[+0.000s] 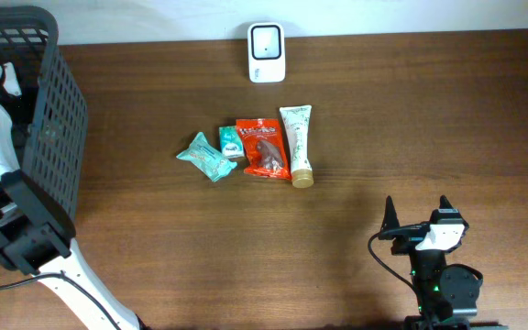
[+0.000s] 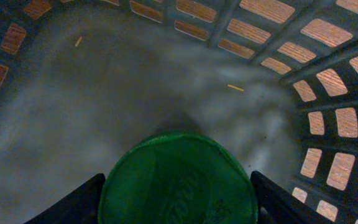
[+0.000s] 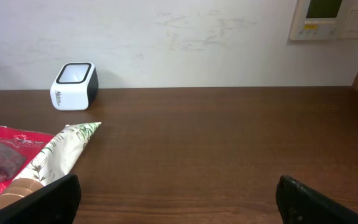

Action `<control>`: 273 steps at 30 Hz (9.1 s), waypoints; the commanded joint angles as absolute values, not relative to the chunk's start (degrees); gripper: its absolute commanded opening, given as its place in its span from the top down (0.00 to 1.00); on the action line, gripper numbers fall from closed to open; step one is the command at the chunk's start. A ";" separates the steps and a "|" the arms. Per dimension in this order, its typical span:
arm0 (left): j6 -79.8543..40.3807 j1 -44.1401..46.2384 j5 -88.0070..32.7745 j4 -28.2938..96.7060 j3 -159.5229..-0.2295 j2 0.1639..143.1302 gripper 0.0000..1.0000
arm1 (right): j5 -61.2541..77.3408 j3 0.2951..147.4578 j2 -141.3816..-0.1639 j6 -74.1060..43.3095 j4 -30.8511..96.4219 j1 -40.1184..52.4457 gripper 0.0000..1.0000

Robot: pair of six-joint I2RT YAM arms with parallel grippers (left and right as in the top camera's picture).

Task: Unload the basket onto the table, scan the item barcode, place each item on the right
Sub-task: 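Reach the left gripper into the basket and grasp the green-lidded jar, then carry the jar over and set it right of the tube, then move the right gripper forward toward the green-lidded jar, then position the right gripper above the green-lidded jar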

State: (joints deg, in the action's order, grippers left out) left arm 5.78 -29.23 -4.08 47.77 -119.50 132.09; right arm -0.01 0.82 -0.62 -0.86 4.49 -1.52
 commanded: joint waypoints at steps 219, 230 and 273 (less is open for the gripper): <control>-19.90 5.48 8.84 86.21 -127.44 112.92 0.01 | 32.16 95.90 -94.63 -6.48 63.75 24.29 0.02; -19.92 5.52 8.84 86.21 -127.44 112.92 0.01 | 10.90 95.90 -94.98 -6.61 55.24 24.29 0.02; -19.90 5.56 8.84 86.21 -127.44 112.92 0.01 | 10.26 94.15 -115.68 -7.53 49.69 11.33 0.02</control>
State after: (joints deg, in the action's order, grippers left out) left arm -19.55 5.65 8.43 86.17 -127.66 112.77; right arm 10.00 95.02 -115.46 -9.04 49.95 9.37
